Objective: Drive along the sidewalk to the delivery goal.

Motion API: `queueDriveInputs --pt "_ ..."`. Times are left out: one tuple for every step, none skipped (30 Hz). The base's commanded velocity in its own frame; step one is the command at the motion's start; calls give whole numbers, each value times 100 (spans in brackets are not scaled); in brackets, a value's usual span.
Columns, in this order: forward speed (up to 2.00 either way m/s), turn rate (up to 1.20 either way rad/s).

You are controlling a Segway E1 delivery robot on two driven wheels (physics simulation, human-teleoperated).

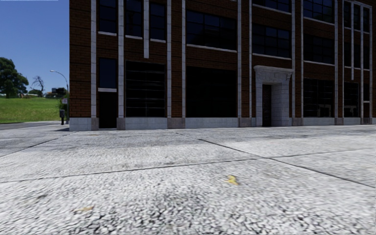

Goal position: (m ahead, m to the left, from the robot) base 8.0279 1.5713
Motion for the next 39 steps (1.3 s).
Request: queueDriveInputs --pt "200 -5" --pt "200 -11" --pt "200 -11" --pt "200 -13" --pt "200 -14" --pt "200 -14" --pt "200 -14" --pt "200 -14" --pt "200 -14" --pt "200 -14" --pt "200 -14" --pt "200 -14" --pt "200 -12" --pt "200 0" --pt "200 0" --pt "200 0" --pt "200 0" --pt "200 0" --pt "200 0" --pt "200 0" --pt "200 0" --pt "200 0" --pt "200 0" --pt "200 0" --pt "200 0" --pt "200 0" --pt "200 0" --pt "200 0" --pt "200 0" --pt "200 0" --pt "200 0" --pt "200 0" --pt "200 0" --pt "200 0" --pt "200 0" --pt "200 0" --pt "200 0" --pt "200 0" --pt "200 0"
